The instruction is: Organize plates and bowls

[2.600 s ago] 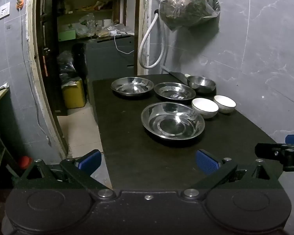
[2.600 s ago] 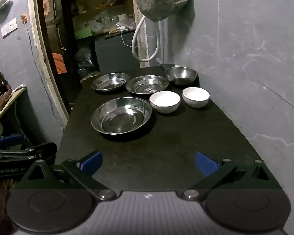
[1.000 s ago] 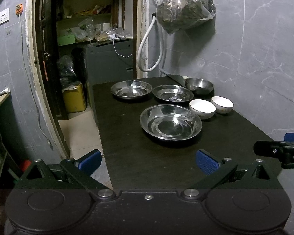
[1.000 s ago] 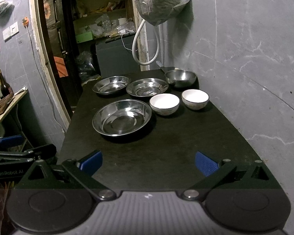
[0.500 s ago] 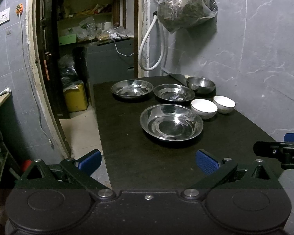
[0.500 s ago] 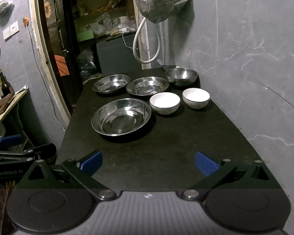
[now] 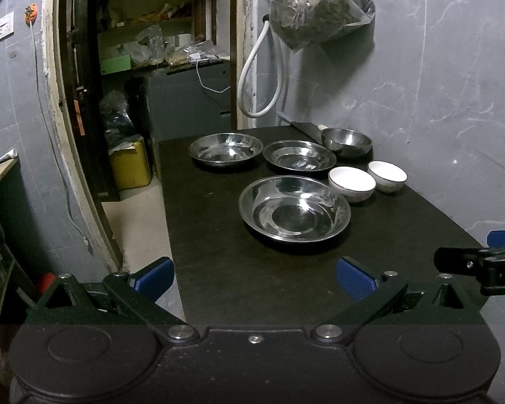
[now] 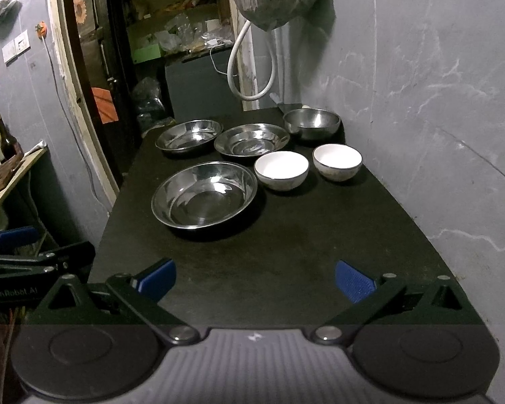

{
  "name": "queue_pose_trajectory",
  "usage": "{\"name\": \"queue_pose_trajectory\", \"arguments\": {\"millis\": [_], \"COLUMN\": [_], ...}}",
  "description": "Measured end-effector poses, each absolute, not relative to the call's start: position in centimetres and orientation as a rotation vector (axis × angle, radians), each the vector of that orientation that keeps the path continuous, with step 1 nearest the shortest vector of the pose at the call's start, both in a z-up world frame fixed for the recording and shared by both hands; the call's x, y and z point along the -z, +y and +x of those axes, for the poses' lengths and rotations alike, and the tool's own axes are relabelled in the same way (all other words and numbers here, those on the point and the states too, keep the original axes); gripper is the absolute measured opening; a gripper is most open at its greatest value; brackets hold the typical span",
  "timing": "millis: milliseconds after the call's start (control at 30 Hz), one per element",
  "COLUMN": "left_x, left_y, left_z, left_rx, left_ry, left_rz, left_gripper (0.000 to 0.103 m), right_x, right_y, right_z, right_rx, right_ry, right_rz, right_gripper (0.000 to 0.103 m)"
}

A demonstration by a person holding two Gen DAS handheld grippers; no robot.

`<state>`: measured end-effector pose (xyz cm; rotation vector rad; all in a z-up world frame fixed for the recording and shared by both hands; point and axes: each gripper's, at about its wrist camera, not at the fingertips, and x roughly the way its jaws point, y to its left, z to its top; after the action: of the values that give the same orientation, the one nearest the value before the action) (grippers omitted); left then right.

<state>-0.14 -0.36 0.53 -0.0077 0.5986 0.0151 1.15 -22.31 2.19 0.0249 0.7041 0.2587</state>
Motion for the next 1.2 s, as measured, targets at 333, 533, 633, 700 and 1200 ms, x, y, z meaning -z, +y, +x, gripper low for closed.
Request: {"name": "queue_pose_trajectory", "arguments": {"millis": [333, 533, 633, 700, 1200], "left_x": [-0.5, -0.2, 0.0, 0.2, 0.4], "left_y": [-1.1, -1.5, -1.7, -1.8, -2.7], "left_z": [0.8, 1.5, 2.0, 2.5, 5.6], "left_rx": [-0.027, -0.039, -0.049, -0.059, -0.151], "left_ry": [0.612, 0.624, 0.631, 0.633, 0.658], "left_rz": [-0.004, -0.004, -0.011, -0.018, -0.067], "left_gripper": [0.102, 0.102, 0.102, 0.102, 0.102], "right_x": [-1.9, -1.7, -1.6, -1.7, -1.8], "right_y": [-22.7, -23.0, -23.0, -23.1, -23.2], "right_z": [2.1, 3.0, 3.5, 4.0, 8.5], "right_rx": [-0.274, -0.285, -0.295, -0.302, -0.382], "right_ry": [0.720, 0.732, 0.738, 0.740, 0.806], "right_rz": [0.019, 0.017, 0.005, -0.006, -0.118], "right_gripper": [0.103, 0.103, 0.103, 0.103, 0.103]}}
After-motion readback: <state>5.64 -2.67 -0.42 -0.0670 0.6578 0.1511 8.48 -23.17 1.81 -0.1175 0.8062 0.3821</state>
